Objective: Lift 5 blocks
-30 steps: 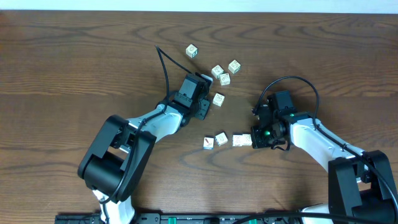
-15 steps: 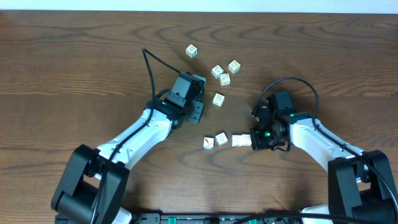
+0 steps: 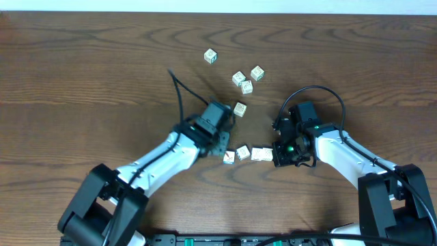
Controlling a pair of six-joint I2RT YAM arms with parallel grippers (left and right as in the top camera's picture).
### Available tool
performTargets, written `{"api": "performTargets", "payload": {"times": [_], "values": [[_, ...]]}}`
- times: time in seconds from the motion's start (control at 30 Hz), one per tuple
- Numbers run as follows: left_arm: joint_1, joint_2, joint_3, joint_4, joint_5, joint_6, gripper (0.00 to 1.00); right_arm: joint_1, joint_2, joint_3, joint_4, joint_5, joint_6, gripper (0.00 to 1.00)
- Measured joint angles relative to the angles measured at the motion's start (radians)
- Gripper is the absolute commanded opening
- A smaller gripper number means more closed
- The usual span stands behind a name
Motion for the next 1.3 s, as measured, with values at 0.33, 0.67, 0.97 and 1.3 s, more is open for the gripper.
{"api": "performTargets", "payload": {"times": [0.33, 0.67, 0.97, 1.3], "values": [[-0.018, -0.008, -0.066, -0.054, -0.055, -0.123, 0.07, 0.0, 0.001, 0.001, -0.001, 0.0, 0.0, 0.01], [-0.029, -0.014, -0.066, -0.051, 0.02, -0.191, 0.08, 0.0, 0.002, 0.002, -0.002, 0.0, 0.0, 0.01], [-0.098, -0.016, -0.067, -0.052, 0.05, -0.207, 0.45, 0.0, 0.002, 0.003, -0.003, 0.0, 0.0, 0.01], [-0.098, -0.016, -0.079, -0.047, 0.058, -0.208, 0.65, 0.0, 0.002, 0.004, -0.004, 0.0, 0.0, 0.01]]}}
